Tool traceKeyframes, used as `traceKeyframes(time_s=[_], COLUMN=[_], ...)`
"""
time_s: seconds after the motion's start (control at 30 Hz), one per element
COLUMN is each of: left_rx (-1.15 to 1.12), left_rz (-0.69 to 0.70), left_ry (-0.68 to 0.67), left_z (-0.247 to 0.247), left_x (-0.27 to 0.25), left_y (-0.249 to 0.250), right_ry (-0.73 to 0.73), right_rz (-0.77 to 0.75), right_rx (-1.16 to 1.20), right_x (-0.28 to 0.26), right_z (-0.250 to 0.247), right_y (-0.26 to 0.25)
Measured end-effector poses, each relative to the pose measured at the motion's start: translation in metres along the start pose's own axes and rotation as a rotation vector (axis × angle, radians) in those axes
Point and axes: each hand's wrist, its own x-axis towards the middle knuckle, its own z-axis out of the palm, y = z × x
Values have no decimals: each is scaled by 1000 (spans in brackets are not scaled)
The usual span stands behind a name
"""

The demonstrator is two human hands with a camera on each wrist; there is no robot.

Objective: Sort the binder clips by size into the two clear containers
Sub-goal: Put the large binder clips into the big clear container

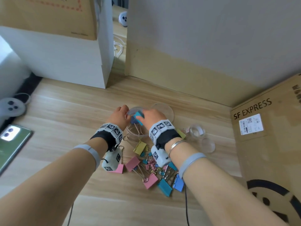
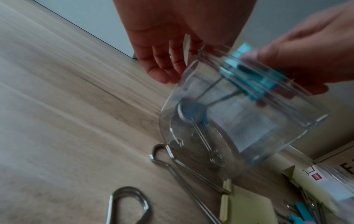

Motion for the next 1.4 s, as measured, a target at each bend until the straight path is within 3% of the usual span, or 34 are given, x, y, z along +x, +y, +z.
traceKeyframes(time_s=[0.23, 0.33, 0.43, 0.53, 0.6, 0.67, 0.8, 0.9, 1.03, 1.1, 1.2, 1.3, 1.4], left_rx=[-22, -41, -50, -42, -1, 52, 217, 391, 610, 719, 871, 909, 900], left_rz=[7, -1, -5, 49, 126, 198, 311, 512, 864, 948, 691, 499, 423], left_ry=[15, 24, 47, 139, 195, 227, 214, 176, -26, -186, -469, -515, -533], left_z=[1, 2, 3, 3, 5, 9, 16, 23, 39, 48, 57, 60, 63], left_x=[-2, -5, -9, -16, -20, -26, -39, -50, -63, -71, -82, -87, -86], left_y=[-7, -10, -12, -8, -1, 6, 18, 26, 32, 38, 42, 42, 38], right_ry=[31, 137, 269, 71, -112, -207, -195, -227, -235, -208, -152, -118, -71], right_rz=[-71, -49, 90, 239, 255, 237, 192, 153, 133, 155, 180, 172, 158], right_rx=[-312, -113, 86, 36, -29, -56, -63, -89, -43, 71, 191, 246, 293], right_x=[8, 3, -5, -10, -15, -21, -28, -31, -34, -35, -35, -37, -39], right_z=[28, 15, 10, 24, 38, 50, 64, 64, 59, 58, 59, 62, 66], right_y=[-1, 8, 37, 77, 98, 109, 112, 111, 114, 117, 117, 114, 110])
